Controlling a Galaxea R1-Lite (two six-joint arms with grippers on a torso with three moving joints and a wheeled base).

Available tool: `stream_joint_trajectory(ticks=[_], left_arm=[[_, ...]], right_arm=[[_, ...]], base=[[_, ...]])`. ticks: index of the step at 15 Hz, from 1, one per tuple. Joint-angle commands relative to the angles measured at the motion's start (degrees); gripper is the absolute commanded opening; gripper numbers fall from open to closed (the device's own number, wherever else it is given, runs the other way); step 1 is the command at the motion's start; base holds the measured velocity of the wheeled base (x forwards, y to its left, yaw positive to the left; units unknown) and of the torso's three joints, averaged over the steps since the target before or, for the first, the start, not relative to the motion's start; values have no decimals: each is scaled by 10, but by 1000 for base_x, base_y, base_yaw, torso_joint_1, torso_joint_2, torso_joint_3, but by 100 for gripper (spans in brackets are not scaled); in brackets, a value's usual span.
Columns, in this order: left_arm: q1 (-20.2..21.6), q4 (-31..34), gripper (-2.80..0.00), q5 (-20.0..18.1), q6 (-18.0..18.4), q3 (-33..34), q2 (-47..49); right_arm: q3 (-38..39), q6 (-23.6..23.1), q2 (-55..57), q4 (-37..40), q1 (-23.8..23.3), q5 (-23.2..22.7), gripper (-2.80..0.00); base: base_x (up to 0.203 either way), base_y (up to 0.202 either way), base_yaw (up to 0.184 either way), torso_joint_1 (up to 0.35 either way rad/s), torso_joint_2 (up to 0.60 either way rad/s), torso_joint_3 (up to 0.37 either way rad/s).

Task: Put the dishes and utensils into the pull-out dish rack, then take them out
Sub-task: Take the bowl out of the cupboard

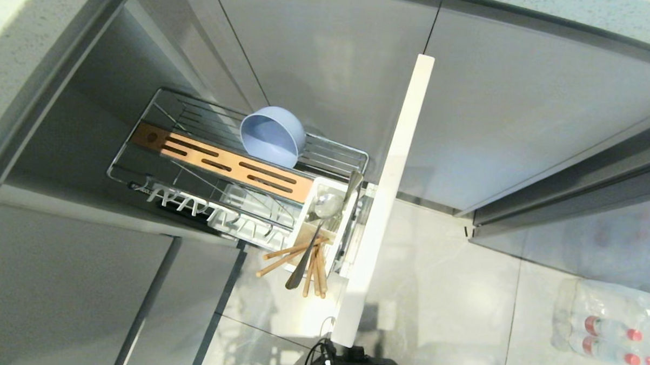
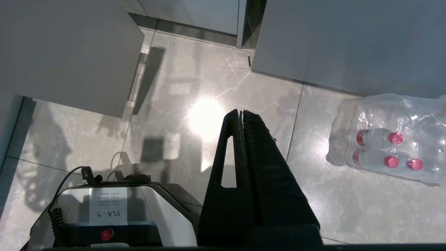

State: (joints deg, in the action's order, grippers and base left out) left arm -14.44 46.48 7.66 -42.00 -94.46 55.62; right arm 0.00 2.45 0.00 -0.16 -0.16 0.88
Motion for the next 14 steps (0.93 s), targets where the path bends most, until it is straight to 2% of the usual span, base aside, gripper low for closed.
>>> stream_joint_trajectory(ticks=[1, 3, 8, 10, 13, 14], left_arm=[[-60, -12, -280, 41, -10, 13, 48], [-95, -38, -280, 80, -18, 27, 73], [-164, -47, -280, 121, -50, 38, 102], [-208, -65, -280, 145, -56, 53, 113], [-283, -72, -280, 235, -65, 59, 156], [-292, -74, -280, 254, -70, 59, 169]], right_arm=[[0, 0, 1, 0, 0, 0, -280], [0, 0, 0, 0, 0, 0, -280], [0, 0, 1, 0, 0, 0, -280], [0, 0, 1, 0, 0, 0, -280], [0, 0, 1, 0, 1, 0, -280], [0, 0, 1, 0, 0, 0, -280]], base=[[0, 0, 0, 0, 0, 0], [0, 0, 0, 0, 0, 0], [0, 0, 0, 0, 0, 0], [0, 0, 0, 0, 0, 0], [0, 0, 0, 0, 0, 0], [0, 0, 0, 0, 0, 0]])
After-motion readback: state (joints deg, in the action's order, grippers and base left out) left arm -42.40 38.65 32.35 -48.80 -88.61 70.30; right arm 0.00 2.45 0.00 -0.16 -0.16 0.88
